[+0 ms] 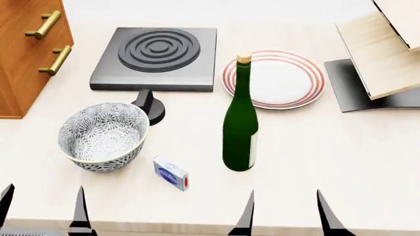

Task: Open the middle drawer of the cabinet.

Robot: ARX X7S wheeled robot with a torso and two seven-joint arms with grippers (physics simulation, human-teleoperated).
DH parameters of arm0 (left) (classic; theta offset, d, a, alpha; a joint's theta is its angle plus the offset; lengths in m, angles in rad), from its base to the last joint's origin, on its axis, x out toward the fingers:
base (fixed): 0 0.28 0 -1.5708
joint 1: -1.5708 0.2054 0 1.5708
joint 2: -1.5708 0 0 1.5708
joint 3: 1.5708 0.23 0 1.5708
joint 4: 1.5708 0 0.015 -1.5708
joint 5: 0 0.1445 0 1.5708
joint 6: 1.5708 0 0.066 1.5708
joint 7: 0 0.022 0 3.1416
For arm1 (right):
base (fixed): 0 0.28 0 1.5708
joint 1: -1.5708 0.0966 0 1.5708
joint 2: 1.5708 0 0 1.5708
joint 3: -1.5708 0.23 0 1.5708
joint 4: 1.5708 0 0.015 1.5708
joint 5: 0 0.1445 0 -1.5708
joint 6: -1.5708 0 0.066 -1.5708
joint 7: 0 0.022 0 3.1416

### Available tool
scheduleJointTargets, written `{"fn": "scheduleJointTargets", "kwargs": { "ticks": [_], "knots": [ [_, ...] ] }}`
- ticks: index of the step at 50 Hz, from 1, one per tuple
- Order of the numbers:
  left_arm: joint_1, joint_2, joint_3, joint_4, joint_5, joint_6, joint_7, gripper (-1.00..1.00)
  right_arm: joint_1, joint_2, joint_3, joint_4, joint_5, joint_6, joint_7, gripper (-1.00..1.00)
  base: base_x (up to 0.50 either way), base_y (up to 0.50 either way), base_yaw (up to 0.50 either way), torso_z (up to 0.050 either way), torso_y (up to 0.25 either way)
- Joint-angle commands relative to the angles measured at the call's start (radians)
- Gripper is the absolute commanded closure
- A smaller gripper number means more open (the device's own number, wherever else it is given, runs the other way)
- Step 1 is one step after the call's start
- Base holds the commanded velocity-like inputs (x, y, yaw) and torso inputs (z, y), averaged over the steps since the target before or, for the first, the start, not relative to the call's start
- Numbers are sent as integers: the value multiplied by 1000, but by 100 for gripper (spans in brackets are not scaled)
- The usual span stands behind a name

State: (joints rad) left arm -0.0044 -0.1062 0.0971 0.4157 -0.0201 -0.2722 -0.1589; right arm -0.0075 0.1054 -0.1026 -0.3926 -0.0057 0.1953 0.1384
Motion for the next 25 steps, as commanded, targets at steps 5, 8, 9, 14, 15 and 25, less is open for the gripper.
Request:
{"fn": "scheduleJointTargets", "kwargs": {
  "ticks": [5, 8, 9, 14, 15, 25],
  "knots": [
    [-36, -8, 3, 345, -10, -177, 19, -100, 25, 1, -7, -399, -63, 255, 17, -100, 0, 0, 0, 0, 0],
    [-64, -10, -12, 417, -32, -238, 16, -100, 40, 1, -16, -474, -72, 311, 21, -100, 0, 0, 0, 0, 0],
    [-70, -11, -15, 433, -37, -252, 16, -100, 43, 2, -20, -488, -77, 320, 25, -100, 0, 0, 0, 0, 0],
    [-94, -25, -25, 543, -54, -324, 10, -100, 66, 10, -51, -574, -111, 382, 33, -100, 0, 0, 0, 0, 0],
    [-98, -30, -22, 566, -52, -332, 9, -100, 72, 10, -56, -591, -113, 394, 32, -100, 0, 0, 0, 0, 0],
    [-90, -51, 5, 577, -41, -315, 2, -100, 72, 34, -82, -605, -146, 351, 55, -100, 0, 0, 0, 0, 0]
  ]
}}
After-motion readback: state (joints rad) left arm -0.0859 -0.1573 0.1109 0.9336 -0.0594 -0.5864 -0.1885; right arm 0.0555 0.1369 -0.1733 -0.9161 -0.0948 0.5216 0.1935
